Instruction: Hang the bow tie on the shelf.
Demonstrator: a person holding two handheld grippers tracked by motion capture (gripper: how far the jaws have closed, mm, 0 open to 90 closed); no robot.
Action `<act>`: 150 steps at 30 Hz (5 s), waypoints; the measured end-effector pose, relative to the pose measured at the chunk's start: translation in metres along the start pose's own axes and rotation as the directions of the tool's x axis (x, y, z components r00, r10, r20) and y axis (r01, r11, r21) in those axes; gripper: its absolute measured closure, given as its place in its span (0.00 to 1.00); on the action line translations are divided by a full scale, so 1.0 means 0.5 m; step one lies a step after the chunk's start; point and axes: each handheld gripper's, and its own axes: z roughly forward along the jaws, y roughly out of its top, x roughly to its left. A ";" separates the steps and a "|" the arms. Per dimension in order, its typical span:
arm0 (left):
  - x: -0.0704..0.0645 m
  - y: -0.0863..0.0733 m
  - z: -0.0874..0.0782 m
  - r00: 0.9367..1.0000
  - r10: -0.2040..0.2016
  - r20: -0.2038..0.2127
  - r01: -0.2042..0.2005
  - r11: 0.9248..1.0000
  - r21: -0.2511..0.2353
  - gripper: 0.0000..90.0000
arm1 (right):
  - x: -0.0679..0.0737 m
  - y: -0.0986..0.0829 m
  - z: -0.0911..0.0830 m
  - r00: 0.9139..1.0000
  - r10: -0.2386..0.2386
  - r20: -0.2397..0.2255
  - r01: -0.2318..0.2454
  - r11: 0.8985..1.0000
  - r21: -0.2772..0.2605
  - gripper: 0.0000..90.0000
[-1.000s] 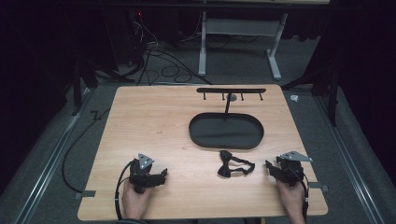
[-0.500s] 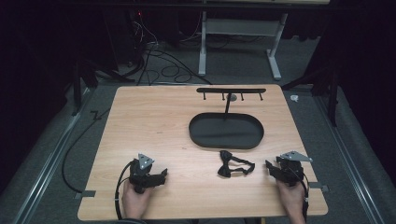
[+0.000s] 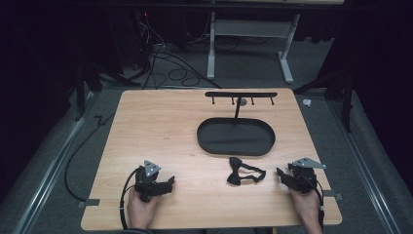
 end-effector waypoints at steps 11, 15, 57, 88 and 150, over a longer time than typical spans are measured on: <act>0.000 0.000 0.000 1.000 0.000 0.000 0.000 1.000 0.000 0.17 | 0.001 0.002 0.002 1.000 -0.020 -0.022 0.020 1.000 0.000 0.54; 0.000 0.000 0.000 1.000 0.000 0.000 0.000 1.000 0.000 0.17 | 0.005 0.001 -0.006 1.000 0.007 -0.024 -0.008 1.000 -0.024 0.54; 0.000 0.000 0.000 1.000 0.000 0.000 0.000 1.000 0.000 0.17 | 0.115 0.035 0.008 0.992 0.041 -0.118 -0.037 0.999 0.032 0.54; 0.000 0.000 0.000 1.000 0.000 0.000 0.000 1.000 0.000 0.17 | 0.089 0.087 -0.014 0.986 -0.071 -0.153 0.065 0.997 -0.041 0.98; 0.000 0.001 0.000 1.000 0.000 0.001 0.000 1.000 0.002 0.17 | 0.073 0.392 -0.064 0.954 -0.253 -0.163 0.220 0.956 -0.194 0.99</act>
